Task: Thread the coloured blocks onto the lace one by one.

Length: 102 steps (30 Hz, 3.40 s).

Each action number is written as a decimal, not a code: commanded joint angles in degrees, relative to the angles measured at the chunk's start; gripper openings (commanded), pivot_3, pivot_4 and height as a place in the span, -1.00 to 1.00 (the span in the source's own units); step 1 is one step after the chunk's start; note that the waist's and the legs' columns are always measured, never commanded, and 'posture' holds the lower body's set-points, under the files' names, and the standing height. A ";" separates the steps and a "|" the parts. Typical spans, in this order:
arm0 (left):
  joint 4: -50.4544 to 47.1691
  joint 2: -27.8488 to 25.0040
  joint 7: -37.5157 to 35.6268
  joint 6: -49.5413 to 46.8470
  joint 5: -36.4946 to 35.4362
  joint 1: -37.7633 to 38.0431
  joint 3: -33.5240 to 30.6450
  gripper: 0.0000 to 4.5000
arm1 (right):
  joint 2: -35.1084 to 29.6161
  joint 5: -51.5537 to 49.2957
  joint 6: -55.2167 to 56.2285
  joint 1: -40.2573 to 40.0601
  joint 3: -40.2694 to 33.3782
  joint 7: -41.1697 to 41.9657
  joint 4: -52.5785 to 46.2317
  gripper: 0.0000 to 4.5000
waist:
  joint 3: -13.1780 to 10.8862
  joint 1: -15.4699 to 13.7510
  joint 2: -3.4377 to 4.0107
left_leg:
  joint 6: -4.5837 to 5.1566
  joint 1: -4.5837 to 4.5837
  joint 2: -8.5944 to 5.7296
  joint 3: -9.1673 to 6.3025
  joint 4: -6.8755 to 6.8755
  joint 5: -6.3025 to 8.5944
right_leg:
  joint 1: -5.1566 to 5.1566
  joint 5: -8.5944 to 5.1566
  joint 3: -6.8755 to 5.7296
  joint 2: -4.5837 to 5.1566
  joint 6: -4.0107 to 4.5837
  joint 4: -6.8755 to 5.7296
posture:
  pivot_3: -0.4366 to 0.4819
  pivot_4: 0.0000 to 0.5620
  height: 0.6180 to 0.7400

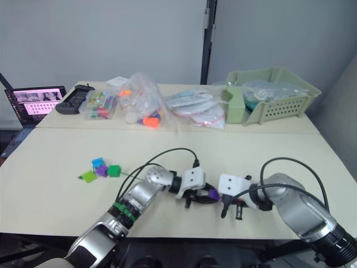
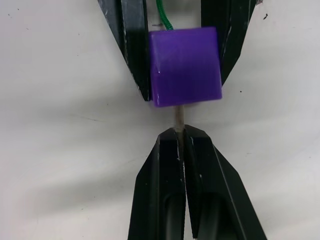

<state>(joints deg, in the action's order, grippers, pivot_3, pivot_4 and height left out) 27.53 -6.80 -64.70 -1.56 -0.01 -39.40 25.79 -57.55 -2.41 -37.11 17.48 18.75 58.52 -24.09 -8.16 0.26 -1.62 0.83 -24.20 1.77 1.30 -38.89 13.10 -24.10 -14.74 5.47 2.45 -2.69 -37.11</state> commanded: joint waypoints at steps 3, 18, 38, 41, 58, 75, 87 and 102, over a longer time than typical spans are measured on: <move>-2.76 -8.47 -1.15 1.88 -0.63 -0.34 -4.50 -0.47 | 0.53 -0.14 0.39 0.83 -1.60 0.27 0.78 -1.00 | 0.00 0.55 0.00 | 0.00 0.02 0.02 0.00 0.01 0.00 | 0.00 0.00 0.00 -0.01 0.01 -0.02 | -0.05 -0.47 0.91; 4.35 -30.36 -12.15 8.14 -4.70 2.21 -13.56 -0.47 | 2.58 0.43 2.44 3.62 -0.48 2.34 3.87 -1.00 | 0.01 0.69 0.01 | 0.00 0.06 0.09 0.05 0.01 0.00 | -0.02 0.03 -0.03 -0.04 0.05 -0.06 | -0.05 -0.47 0.91; 18.82 -38.10 -18.22 14.92 -5.62 1.35 -18.40 -0.47 | 3.54 0.86 4.98 6.29 0.14 5.08 6.89 -1.00 | 0.03 1.19 0.04 | 0.00 0.15 0.17 0.18 0.05 0.00 | -0.06 0.04 -0.04 -0.04 0.08 -0.13 | -0.05 -0.47 0.91; 16.58 -38.73 -20.66 12.10 -7.81 0.80 -19.59 0.27 | 3.59 1.01 5.17 6.51 -0.03 5.65 7.14 -1.00 | 0.03 1.43 0.04 | 0.00 0.20 0.19 0.21 0.09 0.00 | -0.07 0.04 -0.05 -0.05 0.09 -0.21 | -0.05 -0.47 0.91; 13.98 -42.22 -27.51 13.40 -0.14 -10.20 -12.15 0.99 | 5.04 0.60 3.84 7.67 -0.26 8.08 6.97 -1.00 | 0.00 0.24 0.01 | -0.01 0.08 0.10 0.24 -0.08 0.00 | -0.18 0.01 -0.05 0.02 0.11 -0.42 | -0.05 -0.47 0.91; 22.28 -35.95 -26.74 21.12 10.53 -17.57 -4.65 0.74 | 5.23 0.28 0.76 5.67 -1.28 6.12 3.73 -1.00 | -0.02 0.47 -0.03 | -0.01 0.01 0.09 0.21 -0.08 0.00 | -0.24 0.01 -0.05 0.01 0.11 -0.44 | -0.05 -0.47 0.91; 22.62 -35.04 -27.63 21.54 10.31 -17.48 -5.01 -0.47 | 3.85 -0.25 0.15 4.61 -2.49 6.13 2.75 -1.00 | -0.02 0.44 -0.04 | -0.01 0.00 0.09 0.19 -0.09 0.00 | -0.24 0.01 -0.05 0.00 0.10 -0.44 | -0.05 -0.47 0.91; 23.40 -37.96 -25.43 23.46 12.89 -16.06 -4.65 -0.47 | -5.27 -1.78 5.51 -6.47 -13.22 6.35 6.16 -1.00 | -0.03 0.45 -0.05 | -0.01 0.02 0.10 0.19 -0.09 0.00 | -0.21 0.01 -0.05 0.00 0.10 -0.45 | -0.05 -0.47 0.91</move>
<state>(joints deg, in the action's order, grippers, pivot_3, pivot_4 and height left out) 50.46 -43.24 -90.64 21.27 11.58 -55.59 21.31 -61.80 -3.62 -33.63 11.48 8.21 64.77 -18.63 -8.19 0.72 -1.67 0.82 -24.18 1.87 1.49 -38.98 13.10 -24.31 -14.73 5.42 2.46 -2.59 -37.55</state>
